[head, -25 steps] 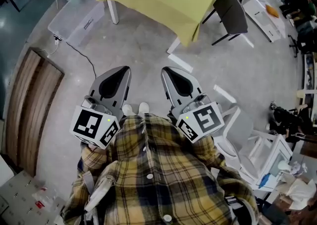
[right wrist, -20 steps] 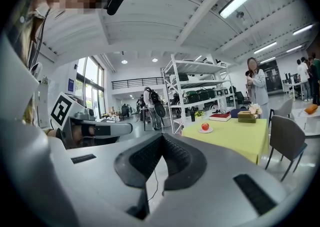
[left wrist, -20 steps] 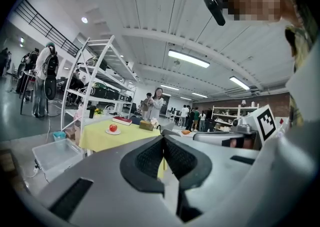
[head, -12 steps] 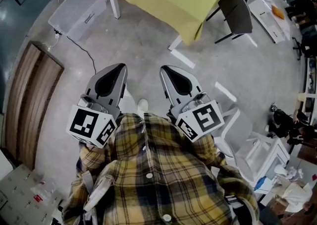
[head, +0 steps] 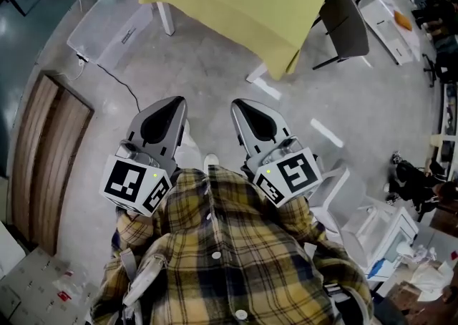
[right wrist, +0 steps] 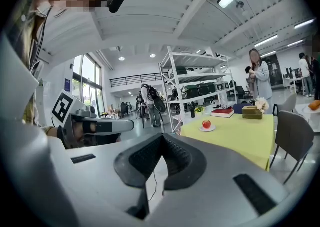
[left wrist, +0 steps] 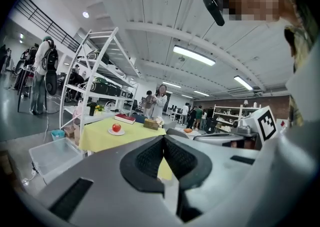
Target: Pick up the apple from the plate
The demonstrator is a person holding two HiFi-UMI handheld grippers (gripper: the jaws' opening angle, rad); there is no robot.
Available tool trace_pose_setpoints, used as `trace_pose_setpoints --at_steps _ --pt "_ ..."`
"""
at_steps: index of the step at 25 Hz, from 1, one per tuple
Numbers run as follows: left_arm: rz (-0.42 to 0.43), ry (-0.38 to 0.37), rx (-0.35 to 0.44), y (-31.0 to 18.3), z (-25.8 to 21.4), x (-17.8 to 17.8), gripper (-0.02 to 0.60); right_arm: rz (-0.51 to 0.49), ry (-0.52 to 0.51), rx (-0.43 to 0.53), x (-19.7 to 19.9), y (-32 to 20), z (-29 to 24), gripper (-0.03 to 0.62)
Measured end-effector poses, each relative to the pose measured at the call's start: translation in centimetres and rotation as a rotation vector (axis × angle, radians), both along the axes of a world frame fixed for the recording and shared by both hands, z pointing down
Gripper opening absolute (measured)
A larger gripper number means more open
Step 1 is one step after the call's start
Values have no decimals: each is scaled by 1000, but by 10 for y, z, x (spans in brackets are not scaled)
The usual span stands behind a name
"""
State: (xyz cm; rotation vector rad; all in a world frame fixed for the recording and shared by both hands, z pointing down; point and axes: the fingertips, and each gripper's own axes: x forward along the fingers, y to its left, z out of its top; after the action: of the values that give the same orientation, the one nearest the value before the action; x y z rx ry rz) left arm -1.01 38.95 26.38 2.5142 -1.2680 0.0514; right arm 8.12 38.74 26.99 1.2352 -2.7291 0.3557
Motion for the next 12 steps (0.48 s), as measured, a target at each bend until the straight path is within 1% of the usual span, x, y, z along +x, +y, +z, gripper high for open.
trace_pose_setpoints --at_steps 8,12 --pt "60 -1 19 -74 -8 -33 6 45 10 15 -38 -68 -4 -3" --pt "90 1 22 -102 -7 -50 7 71 14 23 -55 -96 -6 -3"
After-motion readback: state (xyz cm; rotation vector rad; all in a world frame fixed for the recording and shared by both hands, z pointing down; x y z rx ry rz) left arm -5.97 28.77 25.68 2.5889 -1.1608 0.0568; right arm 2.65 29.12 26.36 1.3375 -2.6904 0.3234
